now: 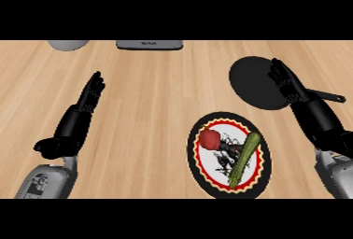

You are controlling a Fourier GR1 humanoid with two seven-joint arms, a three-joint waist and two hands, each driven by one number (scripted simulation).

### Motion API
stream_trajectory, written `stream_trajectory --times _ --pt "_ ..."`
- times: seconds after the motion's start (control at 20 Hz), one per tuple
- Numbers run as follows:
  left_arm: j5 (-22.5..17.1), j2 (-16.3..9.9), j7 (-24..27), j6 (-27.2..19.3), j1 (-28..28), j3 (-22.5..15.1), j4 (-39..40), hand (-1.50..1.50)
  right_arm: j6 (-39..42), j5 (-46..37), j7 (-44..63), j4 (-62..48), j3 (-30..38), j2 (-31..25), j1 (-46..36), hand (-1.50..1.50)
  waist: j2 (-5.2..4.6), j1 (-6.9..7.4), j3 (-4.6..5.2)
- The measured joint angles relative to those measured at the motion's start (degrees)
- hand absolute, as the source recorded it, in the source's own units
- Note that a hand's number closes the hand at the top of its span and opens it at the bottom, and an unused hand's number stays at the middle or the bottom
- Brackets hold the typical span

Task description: Pick the bell pepper from the plate and place it in the pan

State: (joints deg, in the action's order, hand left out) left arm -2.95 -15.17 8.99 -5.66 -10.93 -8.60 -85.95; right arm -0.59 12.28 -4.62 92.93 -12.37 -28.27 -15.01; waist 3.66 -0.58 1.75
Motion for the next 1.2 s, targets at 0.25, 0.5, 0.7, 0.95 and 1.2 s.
stream_trajectory --times 0.25,0.5,0.7,0.95,1.2 --pt "0.3 -1.7 -3.8 1.0 0.8 -0.1 -0.6 0.0 -7.8 -3.0 8.3 -5.2 2.5 1.2 -1.2 -1.5 -2.7 0.99 -1.2" --pt "0.3 -3.3 -8.3 2.6 1.7 -0.8 0.4 0.0 -16.6 -17.8 17.2 -12.9 0.0 -5.4 1.0 1.5 -3.96 1.08 -1.0" --pt "-0.4 -3.4 -12.5 3.4 2.2 -1.5 -0.6 0.0 -31.7 -28.0 22.3 -14.2 -2.9 1.8 4.1 -1.5 -3.62 0.78 -1.44" --pt "-1.0 -3.9 -16.2 4.3 1.7 -0.7 -1.8 0.0 -35.3 -40.7 36.3 -11.4 -10.8 7.2 5.4 -1.5 -3.47 0.6 -1.58" --pt "-1.1 -4.0 -17.2 4.7 1.8 -0.4 -2.1 0.0 -23.1 -47.8 53.3 -9.4 -14.7 5.5 -0.5 -1.5 -3.39 0.81 -1.53"
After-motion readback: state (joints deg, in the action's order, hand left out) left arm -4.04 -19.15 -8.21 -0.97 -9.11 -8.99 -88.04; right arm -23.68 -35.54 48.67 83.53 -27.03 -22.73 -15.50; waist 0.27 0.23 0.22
